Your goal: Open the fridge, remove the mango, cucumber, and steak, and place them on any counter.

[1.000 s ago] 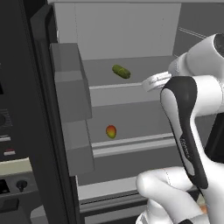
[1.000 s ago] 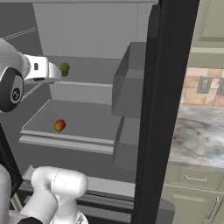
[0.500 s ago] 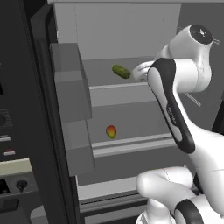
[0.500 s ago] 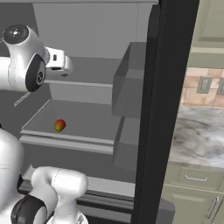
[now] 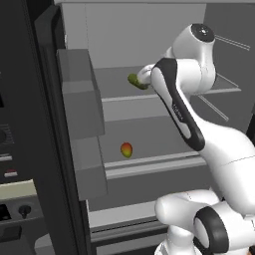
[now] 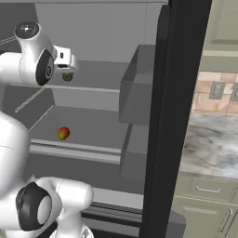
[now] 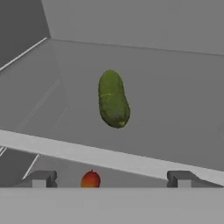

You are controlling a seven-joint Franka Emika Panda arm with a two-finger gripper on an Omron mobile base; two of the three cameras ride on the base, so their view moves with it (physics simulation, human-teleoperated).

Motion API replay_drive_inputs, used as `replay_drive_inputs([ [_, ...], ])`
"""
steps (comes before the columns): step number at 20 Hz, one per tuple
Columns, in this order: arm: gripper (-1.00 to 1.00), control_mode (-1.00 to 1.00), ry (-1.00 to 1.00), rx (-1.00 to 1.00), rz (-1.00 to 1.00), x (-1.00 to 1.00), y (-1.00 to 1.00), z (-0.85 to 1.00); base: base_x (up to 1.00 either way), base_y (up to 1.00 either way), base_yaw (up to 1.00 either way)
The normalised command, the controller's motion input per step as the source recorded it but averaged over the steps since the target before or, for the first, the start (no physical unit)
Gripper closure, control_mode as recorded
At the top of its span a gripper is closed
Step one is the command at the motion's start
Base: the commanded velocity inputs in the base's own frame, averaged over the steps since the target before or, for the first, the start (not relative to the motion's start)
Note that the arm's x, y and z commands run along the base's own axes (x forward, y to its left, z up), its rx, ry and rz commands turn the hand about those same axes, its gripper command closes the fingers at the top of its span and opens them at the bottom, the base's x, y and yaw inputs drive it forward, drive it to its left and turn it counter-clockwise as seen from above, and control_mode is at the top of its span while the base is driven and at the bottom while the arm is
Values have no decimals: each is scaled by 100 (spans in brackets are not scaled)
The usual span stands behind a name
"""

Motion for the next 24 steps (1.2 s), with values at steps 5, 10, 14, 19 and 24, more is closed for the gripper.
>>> replay_drive_inputs([
  [5,-100,-100,6,0,0,58,11,-30,0,0,0],
  [10,-100,-100,8,0,0,64,5,-20,0,0,0],
  [14,-100,-100,7,0,0,61,3,-14,0,0,0],
  [19,-100,-100,5,0,0,55,6,-12,0,0,0],
  [24,-100,-100,1,0,0,12,8,-28,0,0,0],
])
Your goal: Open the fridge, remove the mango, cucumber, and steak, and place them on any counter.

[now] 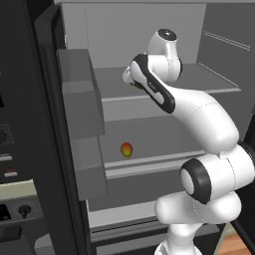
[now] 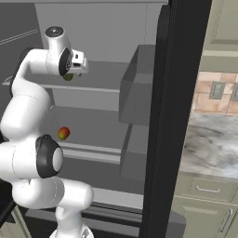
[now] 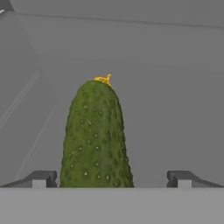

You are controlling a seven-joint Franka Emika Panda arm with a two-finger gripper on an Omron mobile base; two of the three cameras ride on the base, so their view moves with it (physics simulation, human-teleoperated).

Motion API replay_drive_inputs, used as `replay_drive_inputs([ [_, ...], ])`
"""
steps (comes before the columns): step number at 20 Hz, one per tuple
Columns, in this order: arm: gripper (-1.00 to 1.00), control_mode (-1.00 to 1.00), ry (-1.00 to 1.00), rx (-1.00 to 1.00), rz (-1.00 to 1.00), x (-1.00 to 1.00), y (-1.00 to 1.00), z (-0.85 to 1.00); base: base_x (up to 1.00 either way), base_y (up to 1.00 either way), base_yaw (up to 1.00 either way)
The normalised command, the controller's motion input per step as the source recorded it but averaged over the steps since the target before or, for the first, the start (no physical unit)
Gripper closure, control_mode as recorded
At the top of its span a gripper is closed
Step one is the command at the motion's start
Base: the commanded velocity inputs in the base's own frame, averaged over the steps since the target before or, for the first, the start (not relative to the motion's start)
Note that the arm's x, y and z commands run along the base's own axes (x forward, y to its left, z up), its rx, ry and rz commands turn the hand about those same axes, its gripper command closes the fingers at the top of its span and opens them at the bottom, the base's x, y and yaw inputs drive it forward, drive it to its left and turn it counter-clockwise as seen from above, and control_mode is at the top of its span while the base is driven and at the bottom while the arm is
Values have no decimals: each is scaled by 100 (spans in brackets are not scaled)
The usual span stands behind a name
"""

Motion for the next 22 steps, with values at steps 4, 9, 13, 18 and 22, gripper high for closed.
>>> replay_drive_inputs([
  [4,-100,-100,4,0,0,5,8,-34,0,0,0],
  [9,100,-100,5,0,0,0,1,-6,0,0,0],
  [13,100,-100,0,0,0,0,0,0,0,0,0],
  [18,100,-100,0,0,0,0,0,0,0,0,0],
  [22,100,-100,0,0,0,0,0,0,0,0,0],
])
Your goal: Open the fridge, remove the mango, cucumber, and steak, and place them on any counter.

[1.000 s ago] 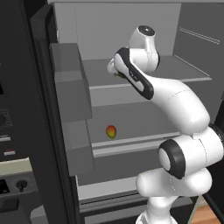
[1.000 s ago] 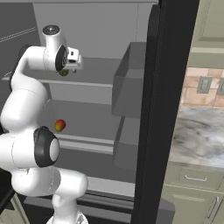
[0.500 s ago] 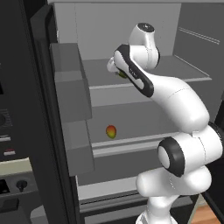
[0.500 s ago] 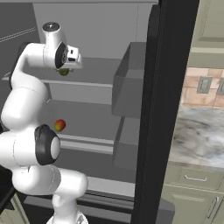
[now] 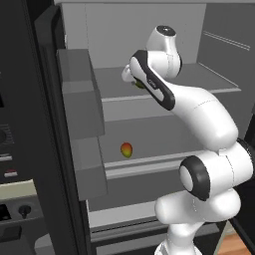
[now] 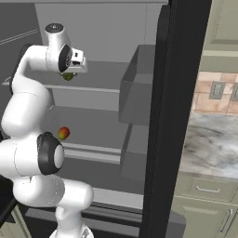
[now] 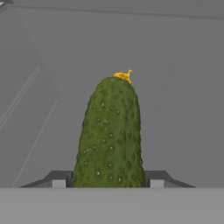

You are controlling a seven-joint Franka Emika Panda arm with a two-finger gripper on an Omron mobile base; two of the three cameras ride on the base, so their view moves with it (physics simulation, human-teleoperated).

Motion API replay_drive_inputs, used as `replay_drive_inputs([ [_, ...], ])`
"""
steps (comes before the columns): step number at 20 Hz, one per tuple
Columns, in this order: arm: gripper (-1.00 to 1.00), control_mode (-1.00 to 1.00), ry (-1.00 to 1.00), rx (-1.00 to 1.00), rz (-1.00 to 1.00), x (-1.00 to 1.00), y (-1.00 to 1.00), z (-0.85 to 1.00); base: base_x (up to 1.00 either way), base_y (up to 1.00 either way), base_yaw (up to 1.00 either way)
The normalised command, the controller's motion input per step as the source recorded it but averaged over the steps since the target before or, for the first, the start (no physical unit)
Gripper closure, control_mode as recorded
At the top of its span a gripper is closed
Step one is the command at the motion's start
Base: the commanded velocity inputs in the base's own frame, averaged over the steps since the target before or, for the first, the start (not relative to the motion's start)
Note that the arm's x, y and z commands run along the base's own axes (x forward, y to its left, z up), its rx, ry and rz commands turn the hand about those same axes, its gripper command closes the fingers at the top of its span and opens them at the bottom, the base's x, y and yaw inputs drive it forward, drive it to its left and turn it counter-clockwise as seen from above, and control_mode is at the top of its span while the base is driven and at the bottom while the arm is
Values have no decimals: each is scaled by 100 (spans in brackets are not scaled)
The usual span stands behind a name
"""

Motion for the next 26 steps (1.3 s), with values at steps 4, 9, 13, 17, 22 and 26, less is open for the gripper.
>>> replay_drive_inputs([
  [4,100,-100,-1,0,0,-23,0,0,0,0,0],
  [9,100,-100,-10,0,-2,-97,-7,0,0,0,0],
  [13,100,-100,-18,0,-7,-100,-19,23,0,0,0],
  [17,100,-100,-13,0,-9,-100,-34,36,0,0,0],
  [22,100,-100,-1,0,-10,-100,-39,37,0,0,0],
  [26,100,-100,0,0,-5,-98,-19,29,0,0,0],
])
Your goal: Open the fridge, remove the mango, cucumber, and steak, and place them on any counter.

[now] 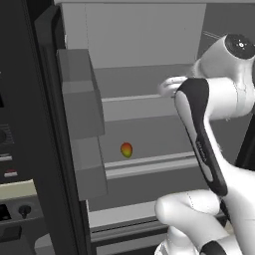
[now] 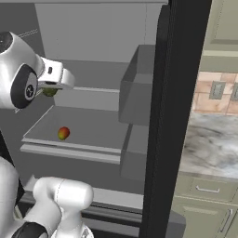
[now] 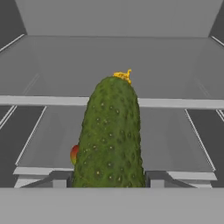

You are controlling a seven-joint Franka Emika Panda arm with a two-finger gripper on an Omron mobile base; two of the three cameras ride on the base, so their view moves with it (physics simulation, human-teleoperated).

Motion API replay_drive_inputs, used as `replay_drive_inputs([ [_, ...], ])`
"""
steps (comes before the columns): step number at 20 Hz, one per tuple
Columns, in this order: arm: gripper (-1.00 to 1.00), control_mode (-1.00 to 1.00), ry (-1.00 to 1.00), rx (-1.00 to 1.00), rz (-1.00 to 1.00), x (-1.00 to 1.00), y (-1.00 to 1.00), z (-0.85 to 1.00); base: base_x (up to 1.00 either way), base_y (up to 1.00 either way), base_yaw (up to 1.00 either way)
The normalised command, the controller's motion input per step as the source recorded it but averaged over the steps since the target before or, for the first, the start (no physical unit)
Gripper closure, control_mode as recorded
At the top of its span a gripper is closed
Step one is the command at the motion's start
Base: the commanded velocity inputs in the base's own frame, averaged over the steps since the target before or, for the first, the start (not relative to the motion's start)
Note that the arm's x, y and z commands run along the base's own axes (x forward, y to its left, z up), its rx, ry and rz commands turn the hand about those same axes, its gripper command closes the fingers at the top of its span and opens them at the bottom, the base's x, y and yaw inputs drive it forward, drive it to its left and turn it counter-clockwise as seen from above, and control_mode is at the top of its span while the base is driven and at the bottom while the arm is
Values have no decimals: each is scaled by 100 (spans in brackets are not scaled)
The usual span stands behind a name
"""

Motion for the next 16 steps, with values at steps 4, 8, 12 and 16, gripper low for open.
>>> replay_drive_inputs([
  [4,100,-100,0,0,0,-99,-7,19,0,0,0],
  [8,100,-100,0,2,0,-96,-14,18,0,0,0],
  [12,100,-100,0,0,-2,-76,-15,3,0,0,0],
  [16,100,-100,1,0,-1,-22,-10,0,0,0,0],
])
